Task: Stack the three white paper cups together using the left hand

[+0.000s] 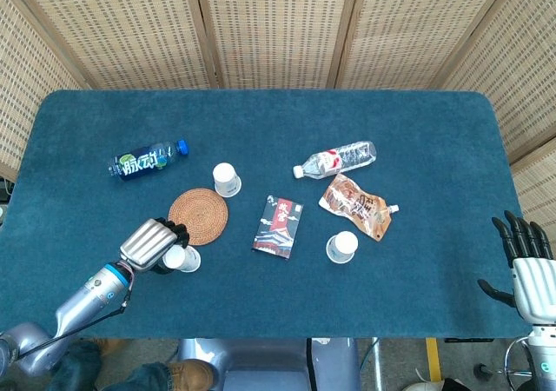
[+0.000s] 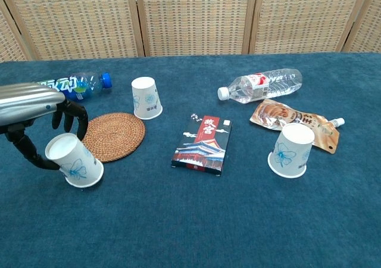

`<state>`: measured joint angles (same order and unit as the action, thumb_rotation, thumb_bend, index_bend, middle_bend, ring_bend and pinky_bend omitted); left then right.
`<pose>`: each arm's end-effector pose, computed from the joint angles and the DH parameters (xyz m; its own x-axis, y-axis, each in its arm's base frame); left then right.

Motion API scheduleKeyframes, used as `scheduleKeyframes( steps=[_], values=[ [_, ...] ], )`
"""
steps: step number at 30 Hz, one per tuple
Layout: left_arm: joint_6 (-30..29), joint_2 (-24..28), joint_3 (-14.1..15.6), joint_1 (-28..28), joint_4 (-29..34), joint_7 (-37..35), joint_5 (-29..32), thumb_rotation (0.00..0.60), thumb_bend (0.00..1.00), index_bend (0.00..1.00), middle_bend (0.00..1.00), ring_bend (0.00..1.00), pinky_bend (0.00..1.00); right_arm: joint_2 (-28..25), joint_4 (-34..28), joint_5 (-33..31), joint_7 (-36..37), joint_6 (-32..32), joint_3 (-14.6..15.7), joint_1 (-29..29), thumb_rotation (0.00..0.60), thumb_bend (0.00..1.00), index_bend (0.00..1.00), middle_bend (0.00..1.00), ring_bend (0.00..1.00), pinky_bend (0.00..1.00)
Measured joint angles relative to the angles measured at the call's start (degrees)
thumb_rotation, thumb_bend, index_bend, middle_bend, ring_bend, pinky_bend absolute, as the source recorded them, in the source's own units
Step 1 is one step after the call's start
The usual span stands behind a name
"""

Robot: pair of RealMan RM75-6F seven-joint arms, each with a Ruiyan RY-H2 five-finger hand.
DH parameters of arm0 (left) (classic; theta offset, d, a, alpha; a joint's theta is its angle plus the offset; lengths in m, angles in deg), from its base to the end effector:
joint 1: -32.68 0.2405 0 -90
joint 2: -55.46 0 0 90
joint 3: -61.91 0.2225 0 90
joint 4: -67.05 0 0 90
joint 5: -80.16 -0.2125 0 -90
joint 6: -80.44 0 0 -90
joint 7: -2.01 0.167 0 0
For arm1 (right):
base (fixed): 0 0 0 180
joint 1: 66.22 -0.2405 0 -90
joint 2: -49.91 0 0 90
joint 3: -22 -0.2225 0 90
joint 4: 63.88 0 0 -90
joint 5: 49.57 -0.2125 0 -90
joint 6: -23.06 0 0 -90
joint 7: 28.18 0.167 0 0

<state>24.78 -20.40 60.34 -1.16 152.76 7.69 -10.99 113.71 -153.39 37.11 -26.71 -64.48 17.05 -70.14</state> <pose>-0.1754 0.2936 0.0068 0.6046 0.2409 0.7592 0.7214 -0.5697 -0.3937 -0.2869 -0.2050 0.1604 0.4194 0.0738 0.9048 -0.9071 -0.0047 0.4208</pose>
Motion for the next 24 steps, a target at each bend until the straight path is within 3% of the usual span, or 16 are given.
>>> scheduleKeyframes(
  steps=[6, 14, 19, 24],
  values=[
    [0.55, 3.64, -4.24, -2.27, 4.6, -1.46, 3.71, 0.6, 0.12, 0.57, 0.41, 0.43, 0.45, -0.01, -0.11, -0.59, -0.1, 0.52, -0.3, -0.26, 0.6, 0.0, 0.0, 0.0, 0.0, 0.0],
    [6.9, 6.88, -13.42, -9.46, 7.62, 0.12, 18.97, 0.6, 0.12, 0.57, 0.41, 0.43, 0.45, -0.06, -0.36, -2.2, -0.38, 1.33, -1.19, -0.75, 0.6, 0.0, 0.0, 0.0, 0.0, 0.0],
    [12.48, 6.54, -16.6, -16.29, 4.38, 5.37, 31.22, 0.6, 0.12, 0.56, 0.41, 0.43, 0.44, -0.26, -0.36, -3.74, -0.08, 1.64, -1.96, -0.83, 0.6, 0.0, 0.0, 0.0, 0.0, 0.0],
    [16.78, 3.37, -17.07, -23.2, -3.69, 10.48, 41.51, 0.6, 0.12, 0.56, 0.41, 0.43, 0.44, -0.48, 0.07, -5.55, 0.46, 2.3, -2.77, -0.93, 0.6, 0.0, 0.0, 0.0, 0.0, 0.0]
  ],
)
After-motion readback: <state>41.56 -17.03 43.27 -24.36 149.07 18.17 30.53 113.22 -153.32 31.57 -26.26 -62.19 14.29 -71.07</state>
